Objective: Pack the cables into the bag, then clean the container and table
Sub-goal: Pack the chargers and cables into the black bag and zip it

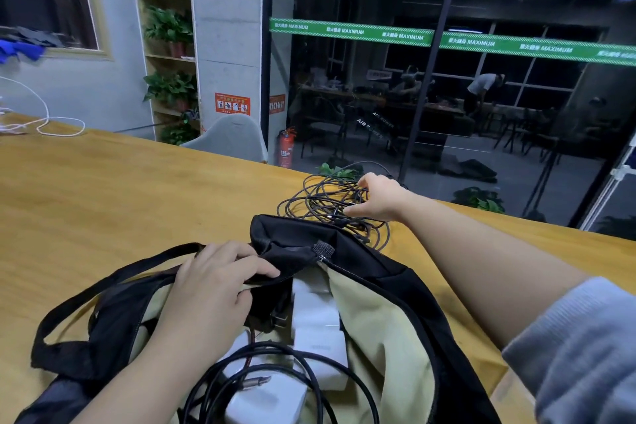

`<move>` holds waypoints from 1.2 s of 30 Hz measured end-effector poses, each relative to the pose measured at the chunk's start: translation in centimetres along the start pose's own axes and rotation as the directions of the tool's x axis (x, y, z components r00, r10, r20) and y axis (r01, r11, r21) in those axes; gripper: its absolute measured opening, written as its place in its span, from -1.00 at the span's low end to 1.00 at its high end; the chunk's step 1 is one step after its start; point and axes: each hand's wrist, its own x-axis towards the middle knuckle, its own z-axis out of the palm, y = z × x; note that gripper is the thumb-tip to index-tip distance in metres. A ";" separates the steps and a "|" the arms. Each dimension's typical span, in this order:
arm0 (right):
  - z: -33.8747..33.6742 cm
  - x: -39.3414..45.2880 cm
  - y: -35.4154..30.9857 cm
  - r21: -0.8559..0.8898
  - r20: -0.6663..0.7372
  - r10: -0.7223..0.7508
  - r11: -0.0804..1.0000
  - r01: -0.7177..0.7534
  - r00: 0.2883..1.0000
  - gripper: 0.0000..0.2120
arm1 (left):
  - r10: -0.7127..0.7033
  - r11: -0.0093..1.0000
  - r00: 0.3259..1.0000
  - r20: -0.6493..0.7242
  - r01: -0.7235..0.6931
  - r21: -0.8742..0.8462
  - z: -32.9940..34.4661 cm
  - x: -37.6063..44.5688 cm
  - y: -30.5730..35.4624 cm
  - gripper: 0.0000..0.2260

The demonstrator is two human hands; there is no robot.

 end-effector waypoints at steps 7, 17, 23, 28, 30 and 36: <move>1.7 2.4 0.5 -0.077 0.206 -0.011 0.997 0.027 0.978 0.10 | 0.068 0.998 0.997 -0.038 -0.067 0.017 0.2 0.3 -0.6 -0.55; 4.7 4.8 -0.4 -0.273 0.359 0.028 0.959 0.077 0.933 -0.10 | 0.064 0.997 0.996 -0.060 -0.062 0.037 0.5 0.3 -0.5 -0.56; 5.1 5.9 0.5 -0.203 0.438 0.092 0.979 -0.001 0.895 -0.03 | 0.071 0.996 0.996 -0.052 -0.069 0.048 0.7 0.2 -0.6 -0.56; 5.4 6.0 1.3 -0.153 0.359 0.090 0.987 -0.037 0.929 0.02 | 0.064 0.997 0.997 -0.041 -0.062 0.049 0.7 0.3 -0.7 -0.55; 5.4 5.9 1.4 -0.156 0.371 0.085 0.987 -0.028 0.925 0.02 | 0.062 0.997 0.997 -0.036 -0.061 0.043 0.6 0.3 -0.7 -0.53; 5.3 5.8 1.4 -0.133 0.389 0.036 0.991 0.018 0.921 -0.16 | 0.049 0.999 0.999 -0.008 -0.049 0.017 0.5 0.3 -0.6 -0.42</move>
